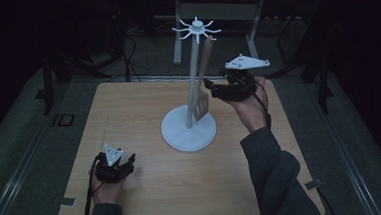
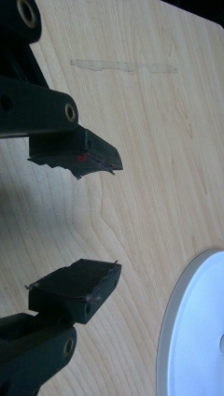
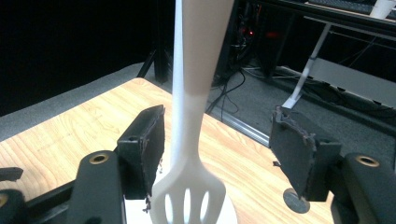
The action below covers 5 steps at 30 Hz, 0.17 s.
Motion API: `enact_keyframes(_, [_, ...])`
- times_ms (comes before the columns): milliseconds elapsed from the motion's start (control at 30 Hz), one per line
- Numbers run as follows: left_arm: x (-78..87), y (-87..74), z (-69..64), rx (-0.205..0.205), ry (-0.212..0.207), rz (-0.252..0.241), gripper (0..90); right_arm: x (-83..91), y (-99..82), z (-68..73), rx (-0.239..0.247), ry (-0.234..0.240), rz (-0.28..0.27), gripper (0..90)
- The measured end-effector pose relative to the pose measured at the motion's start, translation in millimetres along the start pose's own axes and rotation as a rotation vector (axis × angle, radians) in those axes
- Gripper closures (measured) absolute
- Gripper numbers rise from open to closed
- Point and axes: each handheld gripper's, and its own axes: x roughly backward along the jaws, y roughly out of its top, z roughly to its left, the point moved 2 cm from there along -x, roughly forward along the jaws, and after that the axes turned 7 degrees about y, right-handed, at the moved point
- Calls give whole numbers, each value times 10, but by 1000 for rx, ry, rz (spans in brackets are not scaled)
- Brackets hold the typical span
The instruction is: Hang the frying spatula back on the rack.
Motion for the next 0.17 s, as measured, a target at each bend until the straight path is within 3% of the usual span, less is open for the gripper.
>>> enact_keyframes(167, [-5, -1, 3, 5, 1, 2, 441, 35, -113, -47, -15, -2, 4, 352])
